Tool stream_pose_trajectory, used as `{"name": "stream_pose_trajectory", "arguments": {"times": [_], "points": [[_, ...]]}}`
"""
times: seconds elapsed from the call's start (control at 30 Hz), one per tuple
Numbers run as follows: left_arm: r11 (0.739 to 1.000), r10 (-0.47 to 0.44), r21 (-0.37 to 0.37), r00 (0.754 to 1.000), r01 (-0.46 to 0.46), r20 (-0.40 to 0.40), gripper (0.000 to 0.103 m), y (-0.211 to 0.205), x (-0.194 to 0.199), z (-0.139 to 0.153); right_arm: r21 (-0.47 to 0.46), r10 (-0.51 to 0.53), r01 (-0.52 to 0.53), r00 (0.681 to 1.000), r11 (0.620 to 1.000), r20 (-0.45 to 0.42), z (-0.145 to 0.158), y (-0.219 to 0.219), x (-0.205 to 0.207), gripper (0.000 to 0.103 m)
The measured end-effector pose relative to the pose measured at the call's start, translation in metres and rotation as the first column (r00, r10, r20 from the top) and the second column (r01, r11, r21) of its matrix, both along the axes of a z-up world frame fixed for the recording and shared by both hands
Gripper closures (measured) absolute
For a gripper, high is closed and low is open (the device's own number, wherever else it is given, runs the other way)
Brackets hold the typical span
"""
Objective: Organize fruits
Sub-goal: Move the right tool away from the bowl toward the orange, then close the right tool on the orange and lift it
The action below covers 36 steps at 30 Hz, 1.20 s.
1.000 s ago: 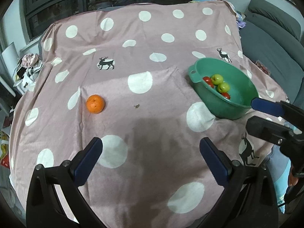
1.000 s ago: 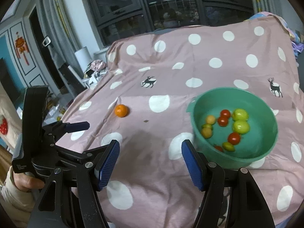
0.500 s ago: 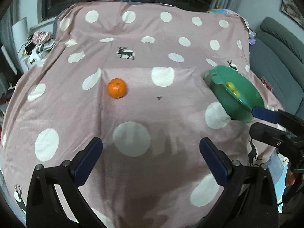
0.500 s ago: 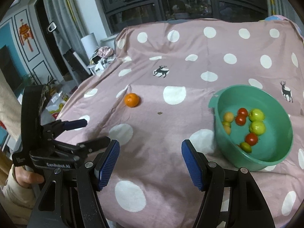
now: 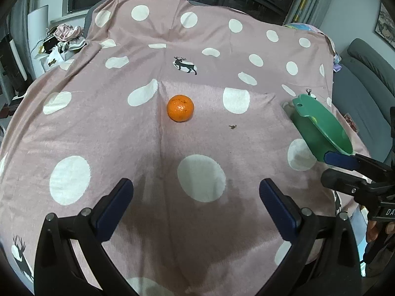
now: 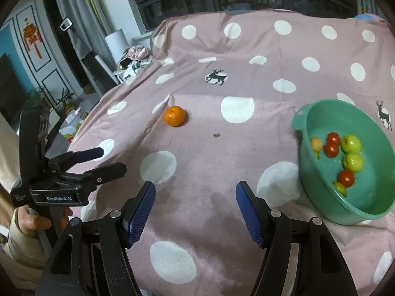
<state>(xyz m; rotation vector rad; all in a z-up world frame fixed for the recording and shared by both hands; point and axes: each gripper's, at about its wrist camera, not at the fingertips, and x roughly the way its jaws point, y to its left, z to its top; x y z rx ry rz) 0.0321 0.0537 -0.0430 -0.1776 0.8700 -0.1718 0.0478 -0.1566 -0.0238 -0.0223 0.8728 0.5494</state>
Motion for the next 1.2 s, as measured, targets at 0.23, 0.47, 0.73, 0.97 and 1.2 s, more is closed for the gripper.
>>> {"name": "stream_pose_trajectory", "arguments": {"times": [0.23, 0.47, 0.73, 0.97, 1.2], "points": [[1.0, -0.016, 0.021, 1.0, 0.016, 0.003, 0.001, 0.002, 0.012, -0.004, 0.003, 0.007, -0.006, 1.0, 1.0, -0.019, -0.007, 0.009, 0.015, 0.035], [0.998, -0.046, 0.05, 0.999, 0.046, 0.014, 0.001, 0.006, 0.029, -0.002, 0.006, 0.014, -0.014, 0.999, 1.0, -0.035, -0.011, 0.019, 0.033, 0.035], [0.997, -0.067, 0.044, 0.997, 0.066, 0.024, 0.001, 0.012, 0.046, 0.0, 0.025, 0.038, -0.037, 0.999, 0.999, -0.031, -0.009, 0.038, 0.058, 0.035], [0.996, -0.086, 0.03, 0.996, 0.086, 0.019, 0.001, 0.015, 0.061, -0.001, 0.062, 0.048, -0.044, 0.997, 0.997, -0.063, -0.012, 0.05, 0.082, 0.035], [0.993, -0.102, 0.062, 0.995, 0.101, 0.015, 0.001, 0.016, 0.074, -0.001, 0.083, 0.07, -0.063, 0.993, 0.995, -0.095, -0.021, 0.065, 0.1, 0.035]]}}
